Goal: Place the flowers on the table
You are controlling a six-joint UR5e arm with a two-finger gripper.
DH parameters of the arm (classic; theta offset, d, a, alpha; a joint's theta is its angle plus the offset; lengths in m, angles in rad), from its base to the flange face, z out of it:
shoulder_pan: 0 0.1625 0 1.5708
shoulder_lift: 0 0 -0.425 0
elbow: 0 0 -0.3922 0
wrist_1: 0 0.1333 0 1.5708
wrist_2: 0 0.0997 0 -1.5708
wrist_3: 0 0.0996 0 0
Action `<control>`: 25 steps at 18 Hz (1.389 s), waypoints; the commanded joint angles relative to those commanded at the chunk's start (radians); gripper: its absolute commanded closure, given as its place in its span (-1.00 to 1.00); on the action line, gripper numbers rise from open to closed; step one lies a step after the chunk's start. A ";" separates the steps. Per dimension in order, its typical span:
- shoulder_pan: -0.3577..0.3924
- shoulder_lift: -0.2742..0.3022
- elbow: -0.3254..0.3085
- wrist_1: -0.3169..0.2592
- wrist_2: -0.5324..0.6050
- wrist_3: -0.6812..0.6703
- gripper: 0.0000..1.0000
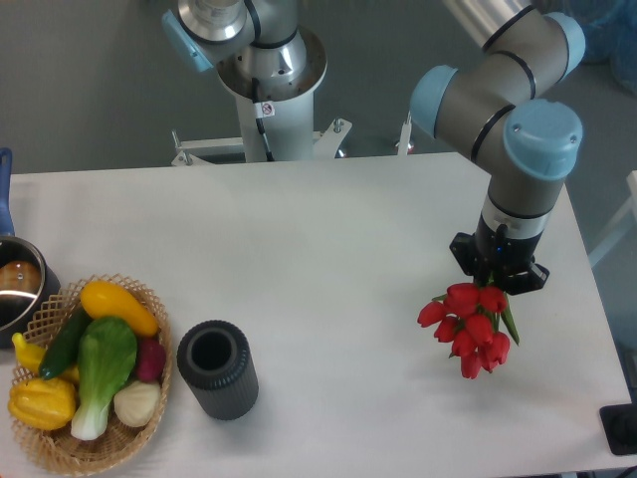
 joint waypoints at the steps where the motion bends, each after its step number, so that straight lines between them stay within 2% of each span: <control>1: 0.000 0.002 0.000 -0.003 0.008 0.002 1.00; 5: -0.008 -0.005 -0.003 -0.003 0.011 0.003 1.00; 9: -0.070 -0.005 -0.044 0.002 0.017 -0.050 1.00; 13: -0.135 -0.008 -0.054 0.002 0.015 -0.133 1.00; 15: -0.155 -0.009 -0.058 0.000 0.017 -0.133 0.89; 17: -0.163 -0.014 -0.063 0.002 0.015 -0.132 0.54; 20: -0.163 -0.012 -0.067 0.003 0.009 -0.132 0.25; 21: -0.163 -0.012 -0.072 0.005 0.009 -0.127 -0.32; 22: -0.163 -0.012 -0.081 0.011 0.011 -0.126 -0.99; 25: -0.158 -0.020 -0.083 0.058 0.012 -0.121 -1.00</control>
